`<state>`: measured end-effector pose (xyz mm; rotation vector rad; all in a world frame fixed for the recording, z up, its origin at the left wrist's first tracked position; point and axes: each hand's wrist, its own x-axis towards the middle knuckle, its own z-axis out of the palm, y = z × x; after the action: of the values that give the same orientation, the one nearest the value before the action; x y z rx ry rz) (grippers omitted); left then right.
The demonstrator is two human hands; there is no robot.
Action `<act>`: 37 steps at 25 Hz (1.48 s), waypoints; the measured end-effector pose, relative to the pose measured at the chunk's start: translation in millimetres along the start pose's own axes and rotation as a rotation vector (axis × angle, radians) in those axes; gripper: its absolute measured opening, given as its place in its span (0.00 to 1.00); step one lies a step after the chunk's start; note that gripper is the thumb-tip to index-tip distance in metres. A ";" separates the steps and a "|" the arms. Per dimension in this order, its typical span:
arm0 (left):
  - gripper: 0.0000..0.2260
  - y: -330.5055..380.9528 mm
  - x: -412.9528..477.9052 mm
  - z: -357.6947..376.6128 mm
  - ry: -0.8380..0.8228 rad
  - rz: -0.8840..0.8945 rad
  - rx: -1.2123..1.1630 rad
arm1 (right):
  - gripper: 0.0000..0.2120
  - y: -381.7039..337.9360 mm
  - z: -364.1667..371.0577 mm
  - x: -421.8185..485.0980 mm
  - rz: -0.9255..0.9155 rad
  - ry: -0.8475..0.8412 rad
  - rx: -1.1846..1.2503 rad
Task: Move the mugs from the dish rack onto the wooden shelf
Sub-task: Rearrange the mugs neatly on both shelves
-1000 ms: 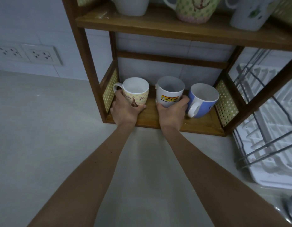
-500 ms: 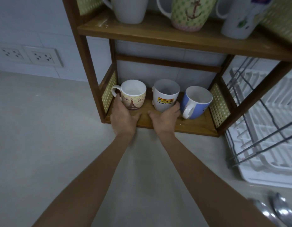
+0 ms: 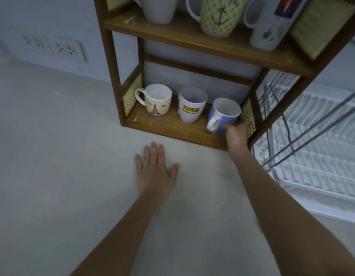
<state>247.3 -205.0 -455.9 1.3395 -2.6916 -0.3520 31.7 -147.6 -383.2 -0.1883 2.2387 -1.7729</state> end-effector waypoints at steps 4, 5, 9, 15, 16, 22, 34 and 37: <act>0.34 0.0 -0.5 3.0 -0.004 0.005 0.046 | 0.49 13.2 -3.4 22.0 -0.121 -0.159 -0.108; 0.35 -0.8 -0.3 3.3 -0.008 0.008 0.052 | 0.50 15.9 -2.9 25.4 -0.156 -0.164 -0.111; 0.34 0.7 -0.1 1.2 -0.017 0.006 0.060 | 0.51 19.6 -1.1 32.6 -0.203 -0.164 -0.137; 0.33 2.6 -3.0 -0.3 -0.005 -0.005 0.040 | 0.51 26.6 7.0 29.9 -0.253 -0.033 -0.114; 0.33 2.3 -3.2 0.4 0.004 -0.004 0.038 | 0.53 27.5 7.4 31.3 -0.272 -0.054 -0.100; 0.33 0.0 -2.8 2.7 0.057 -0.009 0.024 | 0.55 25.9 4.1 41.2 -0.301 -0.089 -0.099; 0.32 2.0 -5.5 -1.2 0.073 -0.019 -0.003 | 0.49 32.2 -1.1 32.5 -0.244 -0.009 -0.166; 0.32 1.4 -4.2 -1.2 0.069 -0.018 -0.004 | 0.47 31.7 2.0 29.1 -0.256 0.094 -0.166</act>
<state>249.0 -201.0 -454.4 1.3503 -2.6233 -0.3064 6.8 -149.8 -418.2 -0.4532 2.5270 -1.7476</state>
